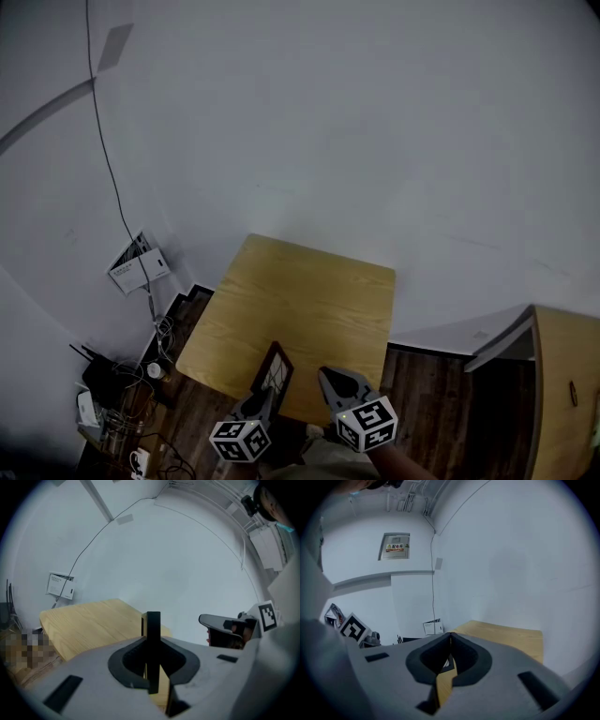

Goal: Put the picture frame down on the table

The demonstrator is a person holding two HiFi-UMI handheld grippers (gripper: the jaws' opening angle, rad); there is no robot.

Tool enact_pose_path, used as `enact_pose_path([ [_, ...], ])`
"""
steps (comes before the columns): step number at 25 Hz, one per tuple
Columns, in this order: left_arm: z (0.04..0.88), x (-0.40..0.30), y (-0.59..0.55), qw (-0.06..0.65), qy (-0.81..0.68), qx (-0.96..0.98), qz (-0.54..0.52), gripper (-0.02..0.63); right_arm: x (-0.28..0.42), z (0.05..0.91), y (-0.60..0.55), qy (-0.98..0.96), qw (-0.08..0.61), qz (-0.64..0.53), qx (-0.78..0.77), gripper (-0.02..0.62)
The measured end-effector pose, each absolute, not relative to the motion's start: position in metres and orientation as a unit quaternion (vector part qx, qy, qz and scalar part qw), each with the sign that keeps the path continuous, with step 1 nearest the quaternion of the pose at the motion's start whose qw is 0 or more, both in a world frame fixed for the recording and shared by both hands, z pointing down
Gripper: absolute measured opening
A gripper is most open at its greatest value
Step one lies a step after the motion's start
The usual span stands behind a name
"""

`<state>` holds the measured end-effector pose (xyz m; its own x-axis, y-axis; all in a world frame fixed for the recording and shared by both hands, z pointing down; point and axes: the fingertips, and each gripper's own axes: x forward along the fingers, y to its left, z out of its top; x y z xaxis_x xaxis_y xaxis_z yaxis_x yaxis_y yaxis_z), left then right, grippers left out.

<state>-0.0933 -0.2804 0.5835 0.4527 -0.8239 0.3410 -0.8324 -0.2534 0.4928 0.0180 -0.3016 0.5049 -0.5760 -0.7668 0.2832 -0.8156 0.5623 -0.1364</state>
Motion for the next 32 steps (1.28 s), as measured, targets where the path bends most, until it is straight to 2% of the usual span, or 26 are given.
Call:
enact_pose_path([
  [23,0.633,-0.084,-0.334,0.403,-0.541,0.738,-0.009,0.04,0.026,0.522,-0.364,-0.893,0.109,0.141,0.414,0.0],
  [32,0.654,-0.103,-0.333,0.388,-0.585,0.709,0.062,0.041,0.021,0.526,-0.365,-0.896,0.112,0.144,0.404,0.0],
])
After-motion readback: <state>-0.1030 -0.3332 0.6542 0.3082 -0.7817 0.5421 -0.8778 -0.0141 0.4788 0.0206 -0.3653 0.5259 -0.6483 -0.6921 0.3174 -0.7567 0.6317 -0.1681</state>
